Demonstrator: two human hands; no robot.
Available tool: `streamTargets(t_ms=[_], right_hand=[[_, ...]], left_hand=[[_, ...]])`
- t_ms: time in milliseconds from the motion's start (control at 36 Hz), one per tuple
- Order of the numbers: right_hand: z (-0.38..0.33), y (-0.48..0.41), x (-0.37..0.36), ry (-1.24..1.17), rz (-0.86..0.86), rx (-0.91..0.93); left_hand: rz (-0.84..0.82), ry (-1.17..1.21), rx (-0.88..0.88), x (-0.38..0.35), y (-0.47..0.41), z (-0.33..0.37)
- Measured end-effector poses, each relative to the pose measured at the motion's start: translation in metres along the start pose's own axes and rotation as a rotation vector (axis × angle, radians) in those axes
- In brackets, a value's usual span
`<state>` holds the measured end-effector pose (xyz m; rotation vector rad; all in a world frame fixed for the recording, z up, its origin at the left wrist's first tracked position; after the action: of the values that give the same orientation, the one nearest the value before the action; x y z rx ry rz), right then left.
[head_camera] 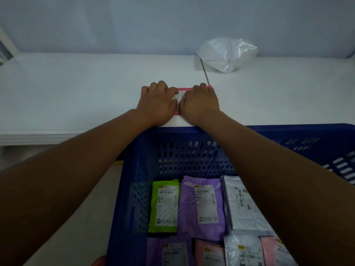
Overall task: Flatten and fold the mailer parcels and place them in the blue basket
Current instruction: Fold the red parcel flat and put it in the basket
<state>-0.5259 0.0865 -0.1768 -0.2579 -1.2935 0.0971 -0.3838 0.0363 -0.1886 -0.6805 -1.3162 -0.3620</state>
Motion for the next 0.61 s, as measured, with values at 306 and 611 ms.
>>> streamTargets(t_ms=[306, 611], right_hand=[[0.005, -0.004, -0.010, -0.230, -0.191, 0.077], [0.008, -0.006, -0.016, -0.225, -0.219, 0.036]], left_hand=[[-0.230, 0.028, -0.032, 0.001, -0.005, -0.002], [-0.207, 0.055, -0.097, -0.002, -0.007, -0.017]])
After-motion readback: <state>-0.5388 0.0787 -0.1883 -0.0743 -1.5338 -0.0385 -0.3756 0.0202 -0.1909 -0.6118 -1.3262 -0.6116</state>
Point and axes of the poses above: each hand's wrist, its own y-axis away from the middle knuckle, its own x-axis out of the back of the hand, z = x × y, the point moved 1 cm from there along -y, towards the middle knuckle, and after that the axes turned 7 degrees about y, right-handed, at the moved point
